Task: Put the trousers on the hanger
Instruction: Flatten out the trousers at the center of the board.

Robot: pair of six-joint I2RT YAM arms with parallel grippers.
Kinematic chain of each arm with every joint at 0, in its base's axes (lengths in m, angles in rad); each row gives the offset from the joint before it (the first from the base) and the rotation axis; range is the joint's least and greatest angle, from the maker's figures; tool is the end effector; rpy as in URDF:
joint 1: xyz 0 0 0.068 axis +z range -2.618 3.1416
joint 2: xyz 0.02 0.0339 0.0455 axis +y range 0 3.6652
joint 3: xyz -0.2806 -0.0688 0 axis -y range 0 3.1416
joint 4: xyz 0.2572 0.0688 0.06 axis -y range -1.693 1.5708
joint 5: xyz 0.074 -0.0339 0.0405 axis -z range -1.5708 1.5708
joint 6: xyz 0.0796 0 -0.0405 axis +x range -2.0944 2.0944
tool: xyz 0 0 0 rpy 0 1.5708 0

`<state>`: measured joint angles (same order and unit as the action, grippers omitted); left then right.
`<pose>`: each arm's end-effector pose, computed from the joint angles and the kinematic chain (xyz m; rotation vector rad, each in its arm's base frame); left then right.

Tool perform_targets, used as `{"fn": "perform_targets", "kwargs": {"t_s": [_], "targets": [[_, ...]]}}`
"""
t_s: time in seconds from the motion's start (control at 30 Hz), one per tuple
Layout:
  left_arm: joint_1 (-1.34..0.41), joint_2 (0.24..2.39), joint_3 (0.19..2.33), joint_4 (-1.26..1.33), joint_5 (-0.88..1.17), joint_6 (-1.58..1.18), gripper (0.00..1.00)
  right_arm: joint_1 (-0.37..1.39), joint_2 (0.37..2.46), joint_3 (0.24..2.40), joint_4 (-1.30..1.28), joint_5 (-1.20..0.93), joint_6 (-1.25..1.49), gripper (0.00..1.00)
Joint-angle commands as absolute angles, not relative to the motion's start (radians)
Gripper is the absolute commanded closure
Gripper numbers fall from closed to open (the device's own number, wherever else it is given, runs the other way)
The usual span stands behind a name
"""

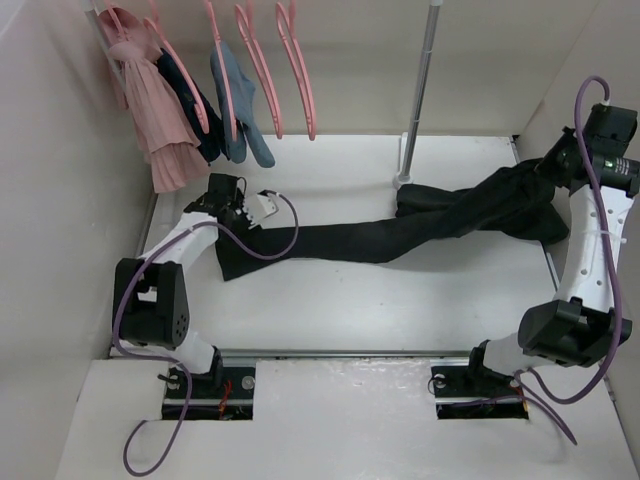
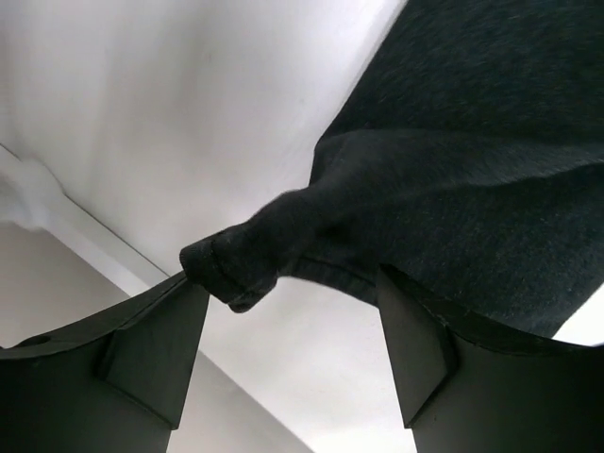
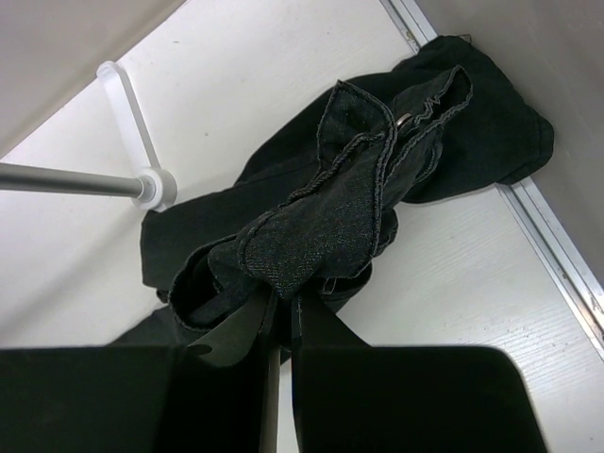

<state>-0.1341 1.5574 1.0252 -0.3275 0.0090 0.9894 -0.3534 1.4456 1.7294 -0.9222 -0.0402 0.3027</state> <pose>0.3652 -0.0500 0.1989 1.3169 2.0846 0.3696 0.3186 -0.1141 0.4300 0.6904 2.0980 0.0162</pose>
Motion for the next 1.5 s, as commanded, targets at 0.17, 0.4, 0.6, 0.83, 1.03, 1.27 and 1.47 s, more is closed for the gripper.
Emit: {"fn": "perform_targets", "kwargs": {"t_s": [0.17,0.4,0.6,0.83,1.03,1.27,1.47], "targets": [[-0.167,1.557,1.060,-0.431,0.014,1.235,0.28,-0.360,1.420,1.730,-0.865,-0.092,0.278,1.00],[-0.158,1.726,1.138,-0.508,-0.066,1.262,0.65,-0.360,1.411,1.721,-0.865,-0.092,0.259,1.00],[-0.114,1.677,1.311,-0.554,-0.012,1.087,1.00,-0.360,1.430,1.729,-0.847,-0.092,0.259,1.00],[-0.055,1.459,1.442,-0.552,-0.015,1.040,1.00,-0.371,1.536,2.002,-0.899,-0.045,0.324,1.00],[-0.003,1.228,1.122,-0.551,-0.003,1.107,1.00,-0.448,1.308,1.596,-0.804,0.011,0.530,1.00],[0.052,1.033,0.648,-0.474,-0.089,1.239,1.00,-0.621,1.068,1.011,-0.718,-0.011,0.736,1.00],[0.063,1.009,0.583,-0.485,-0.120,1.220,1.00,-0.775,1.031,0.881,-0.732,-0.009,0.784,1.00]]}}
